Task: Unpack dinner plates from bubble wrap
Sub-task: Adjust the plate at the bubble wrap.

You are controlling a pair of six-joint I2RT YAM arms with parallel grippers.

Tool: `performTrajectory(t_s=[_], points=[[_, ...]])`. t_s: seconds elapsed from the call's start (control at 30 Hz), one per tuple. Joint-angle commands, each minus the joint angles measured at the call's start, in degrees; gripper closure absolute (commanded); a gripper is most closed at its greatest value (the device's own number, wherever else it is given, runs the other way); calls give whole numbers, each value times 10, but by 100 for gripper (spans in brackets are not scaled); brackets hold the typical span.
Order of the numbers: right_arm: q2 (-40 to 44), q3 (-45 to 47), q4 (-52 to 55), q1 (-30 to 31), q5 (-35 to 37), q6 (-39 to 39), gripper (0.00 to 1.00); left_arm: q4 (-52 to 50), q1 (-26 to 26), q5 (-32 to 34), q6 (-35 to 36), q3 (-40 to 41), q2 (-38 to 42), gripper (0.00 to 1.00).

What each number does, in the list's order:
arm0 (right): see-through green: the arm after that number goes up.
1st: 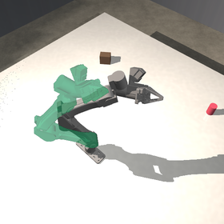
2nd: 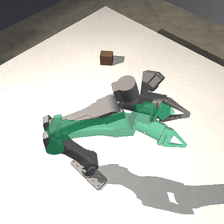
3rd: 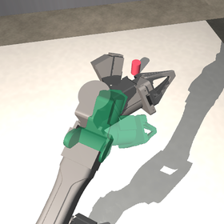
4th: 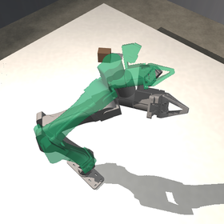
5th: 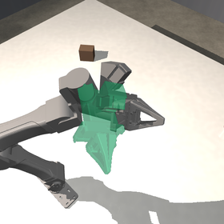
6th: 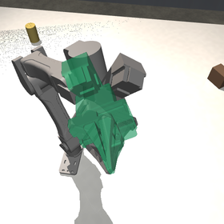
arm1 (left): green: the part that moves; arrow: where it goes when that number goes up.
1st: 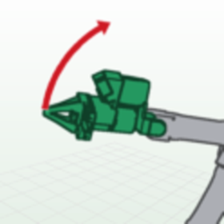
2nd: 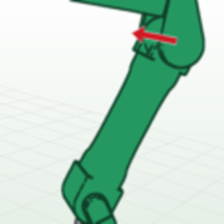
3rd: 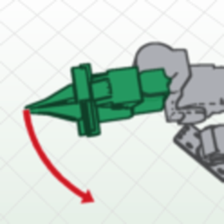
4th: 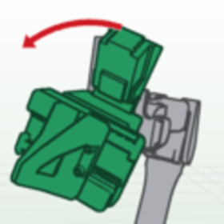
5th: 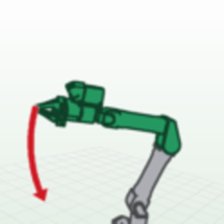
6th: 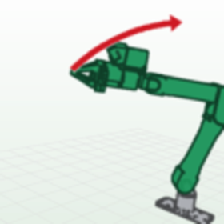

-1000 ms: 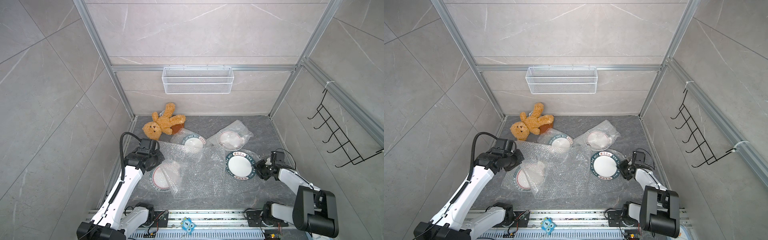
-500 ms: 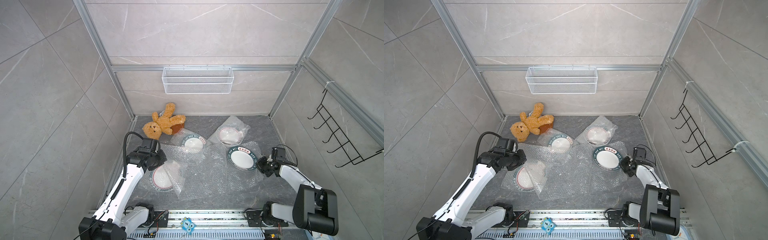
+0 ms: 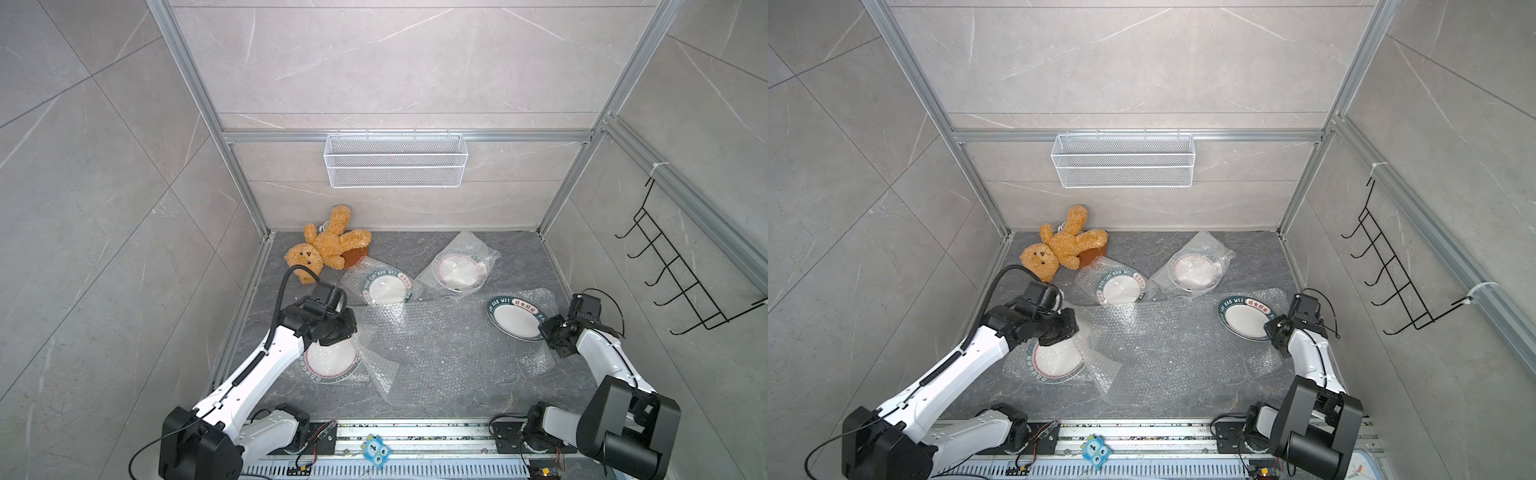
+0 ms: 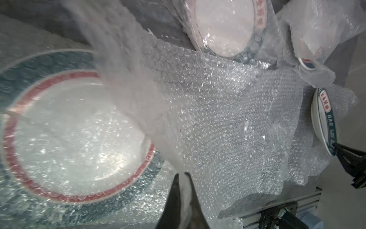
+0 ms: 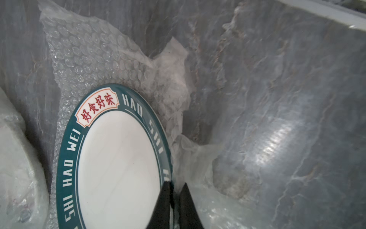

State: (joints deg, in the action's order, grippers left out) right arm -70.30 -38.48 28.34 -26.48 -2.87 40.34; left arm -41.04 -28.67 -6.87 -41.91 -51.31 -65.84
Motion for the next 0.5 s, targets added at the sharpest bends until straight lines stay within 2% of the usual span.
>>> performTrajectory(t_s=[0.0,0.23,0.43,0.47], points=[[9,6,57,-25,66,4,100,43,-28,33,-41,-8,-36,100],[55,10,42,-43,43,-13,100,51,-28,88,-18,-30,-99,100],[54,36,14,-44,16,-16,100,57,-10,91,-3,-35,-140,100],[54,41,9,-44,13,-17,100,57,-6,95,-7,-34,-144,97]])
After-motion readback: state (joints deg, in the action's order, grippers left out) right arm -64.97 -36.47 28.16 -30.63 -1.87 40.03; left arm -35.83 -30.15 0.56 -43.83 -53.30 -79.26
